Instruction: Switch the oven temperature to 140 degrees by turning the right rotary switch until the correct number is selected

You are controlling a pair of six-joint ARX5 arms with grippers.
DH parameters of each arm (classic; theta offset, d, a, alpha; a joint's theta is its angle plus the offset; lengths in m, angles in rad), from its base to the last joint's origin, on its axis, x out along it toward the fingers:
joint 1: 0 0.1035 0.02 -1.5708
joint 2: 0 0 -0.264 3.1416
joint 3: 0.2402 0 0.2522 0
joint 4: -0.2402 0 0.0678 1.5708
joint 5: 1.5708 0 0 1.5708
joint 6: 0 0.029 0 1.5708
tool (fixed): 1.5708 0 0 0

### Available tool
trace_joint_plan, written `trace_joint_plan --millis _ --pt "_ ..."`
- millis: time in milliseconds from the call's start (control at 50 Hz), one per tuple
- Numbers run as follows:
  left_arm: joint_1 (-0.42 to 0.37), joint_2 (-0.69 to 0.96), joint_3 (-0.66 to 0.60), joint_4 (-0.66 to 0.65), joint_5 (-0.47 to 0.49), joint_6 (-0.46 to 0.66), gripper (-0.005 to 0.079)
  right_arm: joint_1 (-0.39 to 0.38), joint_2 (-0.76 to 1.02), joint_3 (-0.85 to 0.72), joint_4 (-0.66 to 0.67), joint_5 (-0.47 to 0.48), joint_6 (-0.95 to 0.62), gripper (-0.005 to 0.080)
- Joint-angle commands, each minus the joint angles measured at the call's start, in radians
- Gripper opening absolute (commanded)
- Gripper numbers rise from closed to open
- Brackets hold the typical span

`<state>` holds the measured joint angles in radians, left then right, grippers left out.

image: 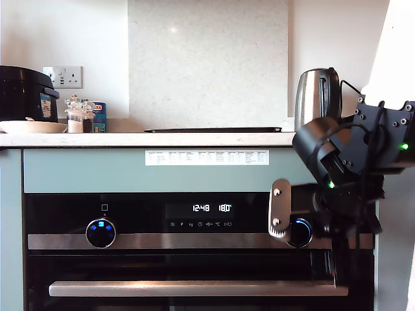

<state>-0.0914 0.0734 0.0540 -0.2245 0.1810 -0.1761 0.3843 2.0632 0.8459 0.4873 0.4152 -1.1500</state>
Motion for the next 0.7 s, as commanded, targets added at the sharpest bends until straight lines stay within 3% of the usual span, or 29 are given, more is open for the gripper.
trace_joint_plan --millis 0,680 --pt "-0.002 -0.003 0.010 0.009 -0.007 0.001 -0.0022 -0.004 0.000 0.022 0.016 0.015 -0.006 0.0620" --pt "-0.002 -0.003 0.010 0.007 -0.013 0.001 -0.0022 0.068 0.000 0.022 0.098 0.055 0.002 0.0620"
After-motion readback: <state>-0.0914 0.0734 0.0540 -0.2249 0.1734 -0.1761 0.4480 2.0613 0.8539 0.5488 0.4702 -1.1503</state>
